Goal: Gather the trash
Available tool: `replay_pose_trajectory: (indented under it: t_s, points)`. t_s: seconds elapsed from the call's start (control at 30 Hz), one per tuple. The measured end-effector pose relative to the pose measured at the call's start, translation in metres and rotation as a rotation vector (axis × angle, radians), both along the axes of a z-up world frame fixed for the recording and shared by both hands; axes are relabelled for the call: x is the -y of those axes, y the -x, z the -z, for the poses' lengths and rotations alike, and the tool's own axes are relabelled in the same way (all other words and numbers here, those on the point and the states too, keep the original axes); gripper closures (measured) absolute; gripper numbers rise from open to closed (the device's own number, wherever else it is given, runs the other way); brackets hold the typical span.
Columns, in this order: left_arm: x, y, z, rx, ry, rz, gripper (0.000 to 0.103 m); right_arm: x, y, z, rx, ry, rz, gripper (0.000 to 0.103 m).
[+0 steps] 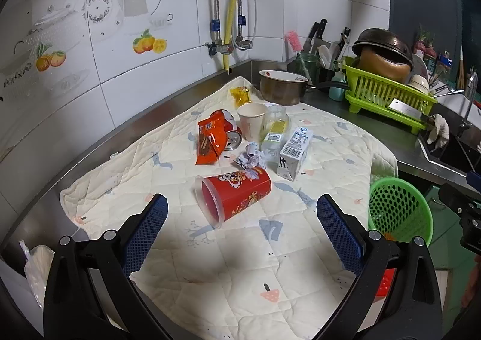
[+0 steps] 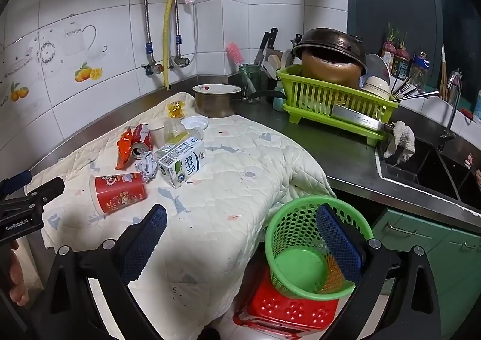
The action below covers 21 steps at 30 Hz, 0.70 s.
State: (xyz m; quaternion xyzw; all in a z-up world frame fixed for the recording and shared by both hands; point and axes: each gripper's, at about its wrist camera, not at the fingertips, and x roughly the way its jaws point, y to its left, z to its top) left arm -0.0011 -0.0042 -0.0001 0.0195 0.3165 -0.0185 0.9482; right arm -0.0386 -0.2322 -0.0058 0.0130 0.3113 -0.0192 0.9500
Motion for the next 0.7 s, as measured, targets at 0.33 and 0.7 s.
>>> replay_pose_trajectory:
  t_s: [0.33, 0.7]
  points:
    - [-0.0012, -0.0002, -0.0023, -0.001, 0.004, -0.002, 0.005, 0.0005, 0.0003, 0.0008, 0.002, -0.001, 0.001, 0.007]
    - [-0.0023, -0.0015, -0.0023, 0.005, -0.006, -0.018, 0.005, 0.0002, -0.0010, -0.0027, 0.001, -0.005, 0.002, 0.007]
